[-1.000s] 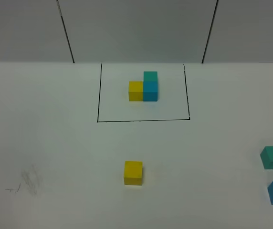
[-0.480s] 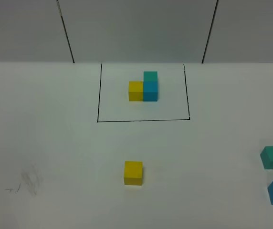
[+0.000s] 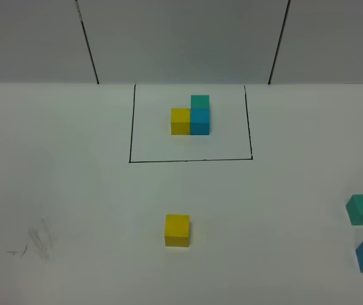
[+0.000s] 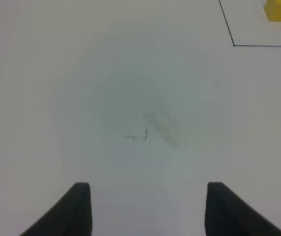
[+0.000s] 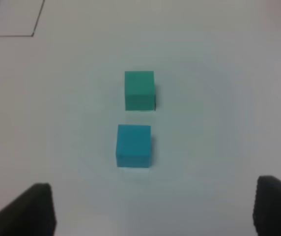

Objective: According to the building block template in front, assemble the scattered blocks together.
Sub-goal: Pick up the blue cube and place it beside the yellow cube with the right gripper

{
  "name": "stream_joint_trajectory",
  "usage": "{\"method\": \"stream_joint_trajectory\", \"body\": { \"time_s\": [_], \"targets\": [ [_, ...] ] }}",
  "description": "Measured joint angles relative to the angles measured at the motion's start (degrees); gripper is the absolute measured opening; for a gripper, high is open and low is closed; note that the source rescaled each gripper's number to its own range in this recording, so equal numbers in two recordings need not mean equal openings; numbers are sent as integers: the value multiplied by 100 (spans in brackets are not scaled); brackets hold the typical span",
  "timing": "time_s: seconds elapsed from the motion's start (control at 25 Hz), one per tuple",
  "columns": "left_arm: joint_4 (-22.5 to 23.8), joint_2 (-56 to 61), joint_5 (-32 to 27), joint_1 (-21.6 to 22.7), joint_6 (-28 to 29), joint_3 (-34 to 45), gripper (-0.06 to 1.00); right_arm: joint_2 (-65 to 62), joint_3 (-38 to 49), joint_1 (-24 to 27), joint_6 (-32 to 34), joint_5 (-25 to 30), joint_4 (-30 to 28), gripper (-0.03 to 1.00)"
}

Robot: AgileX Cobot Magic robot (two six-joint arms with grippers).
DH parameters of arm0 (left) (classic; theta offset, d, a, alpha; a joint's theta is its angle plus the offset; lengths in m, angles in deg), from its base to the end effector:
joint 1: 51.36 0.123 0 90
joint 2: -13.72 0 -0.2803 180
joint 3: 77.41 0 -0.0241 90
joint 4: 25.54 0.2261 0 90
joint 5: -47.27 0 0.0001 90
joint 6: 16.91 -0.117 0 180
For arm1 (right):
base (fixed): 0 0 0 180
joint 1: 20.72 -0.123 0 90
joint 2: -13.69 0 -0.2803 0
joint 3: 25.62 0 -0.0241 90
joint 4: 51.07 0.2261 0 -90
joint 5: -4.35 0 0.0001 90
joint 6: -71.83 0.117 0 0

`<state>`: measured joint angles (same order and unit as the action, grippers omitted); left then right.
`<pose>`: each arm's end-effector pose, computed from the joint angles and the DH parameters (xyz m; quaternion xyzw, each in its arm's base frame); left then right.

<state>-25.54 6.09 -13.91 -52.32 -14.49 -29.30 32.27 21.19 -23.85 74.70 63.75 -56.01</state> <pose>-0.0002 0.0000 0.2544 -0.0109 0.8522 -0.0154 0.5229 0.0261 -0.0073 0.2619 -0.0043 0.8853 -0.0187 0.4646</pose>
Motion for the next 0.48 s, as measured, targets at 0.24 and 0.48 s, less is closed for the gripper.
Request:
{"method": "stream_joint_trajectory", "body": {
  "time_s": [0.24,0.48],
  "targets": [
    [0,0,0,0,5,0,16,1854,-301,0,4,-410,-203,67],
    [0,0,0,0,5,0,16,3720,-625,0,-14,-963,-264,67]
  ]
}}
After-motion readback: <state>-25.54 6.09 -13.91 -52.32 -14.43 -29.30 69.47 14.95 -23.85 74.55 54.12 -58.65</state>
